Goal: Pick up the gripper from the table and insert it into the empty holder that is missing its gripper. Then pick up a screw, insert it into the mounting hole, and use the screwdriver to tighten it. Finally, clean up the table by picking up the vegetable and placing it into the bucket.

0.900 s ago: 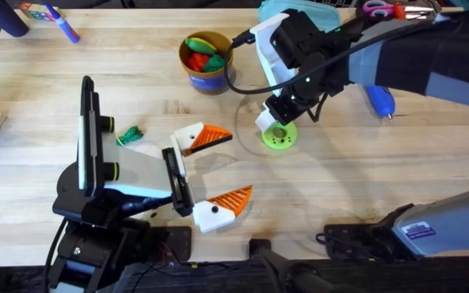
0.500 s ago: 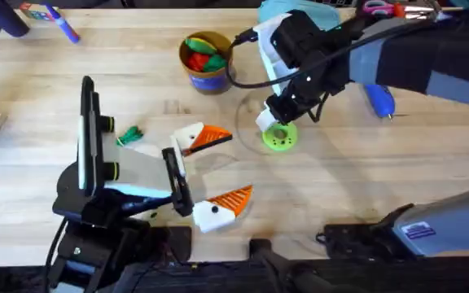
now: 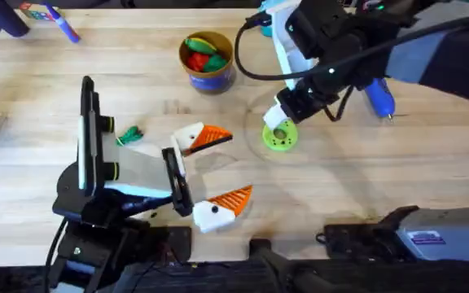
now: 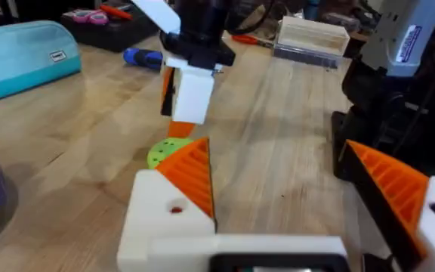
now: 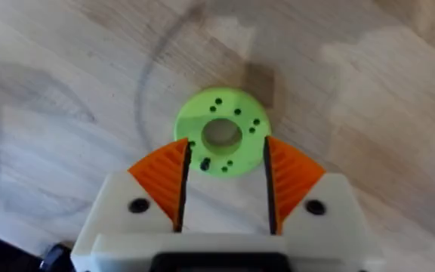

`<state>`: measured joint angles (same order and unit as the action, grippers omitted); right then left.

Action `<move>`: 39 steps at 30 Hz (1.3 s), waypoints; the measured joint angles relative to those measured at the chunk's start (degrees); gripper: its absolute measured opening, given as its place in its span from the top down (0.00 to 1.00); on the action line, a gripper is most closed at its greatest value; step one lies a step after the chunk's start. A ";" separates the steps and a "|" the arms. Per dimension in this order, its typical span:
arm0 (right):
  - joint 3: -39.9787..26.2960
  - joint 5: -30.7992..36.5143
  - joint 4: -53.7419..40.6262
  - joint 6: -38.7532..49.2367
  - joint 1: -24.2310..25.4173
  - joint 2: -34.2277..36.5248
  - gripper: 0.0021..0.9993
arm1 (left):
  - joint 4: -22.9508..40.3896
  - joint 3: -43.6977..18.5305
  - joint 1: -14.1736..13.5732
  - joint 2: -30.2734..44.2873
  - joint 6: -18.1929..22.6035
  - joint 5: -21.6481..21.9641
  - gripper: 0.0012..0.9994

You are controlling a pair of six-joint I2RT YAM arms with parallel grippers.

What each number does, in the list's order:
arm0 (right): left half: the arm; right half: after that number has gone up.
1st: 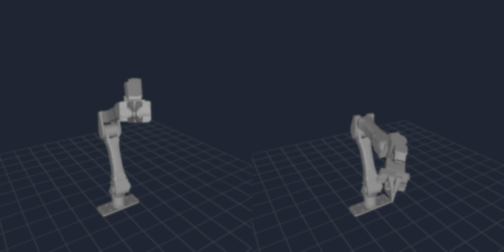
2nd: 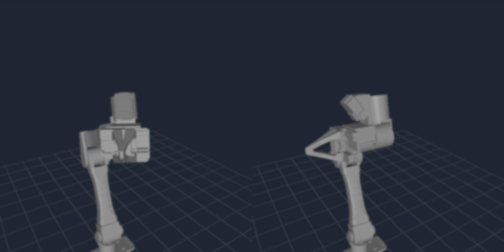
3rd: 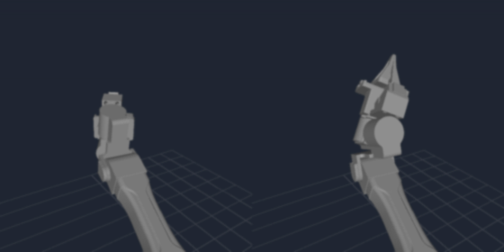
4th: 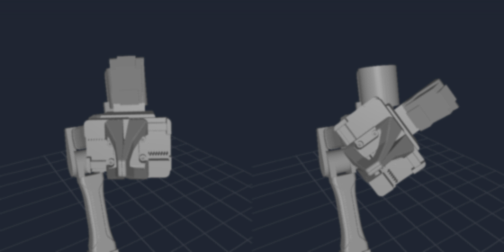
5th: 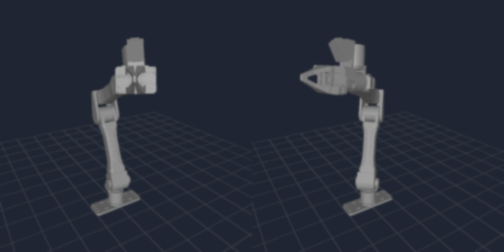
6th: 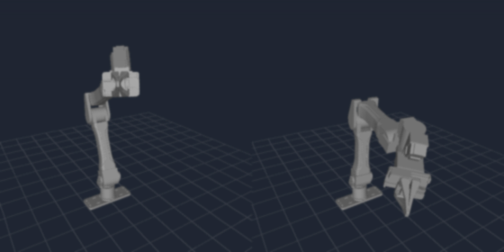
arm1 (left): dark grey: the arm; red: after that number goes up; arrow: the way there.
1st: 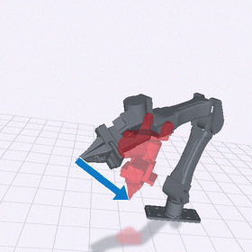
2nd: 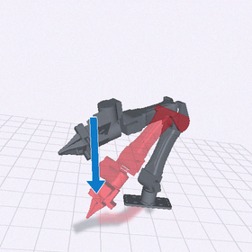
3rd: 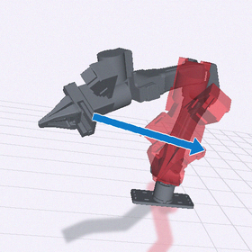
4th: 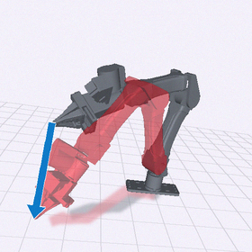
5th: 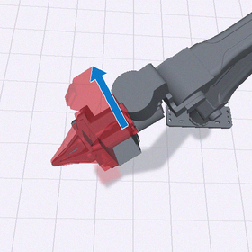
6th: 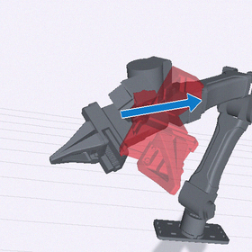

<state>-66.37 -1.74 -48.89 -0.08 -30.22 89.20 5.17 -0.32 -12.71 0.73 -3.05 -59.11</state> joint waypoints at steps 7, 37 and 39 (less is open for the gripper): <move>-0.28 0.02 -7.11 -0.93 -1.55 0.00 0.48 | 0.00 0.00 0.00 0.00 0.00 0.00 0.01; 5.25 2.58 -1.13 -8.74 -6.49 2.61 0.48 | 0.00 0.00 0.00 0.00 0.00 0.00 0.01; 5.27 2.60 -0.64 -8.74 -6.49 2.66 0.48 | 0.00 0.00 0.00 0.00 0.00 0.00 0.01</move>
<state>-61.10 0.86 -49.52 -8.82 -36.71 91.86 5.17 -0.32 -12.71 0.73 -3.05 -59.11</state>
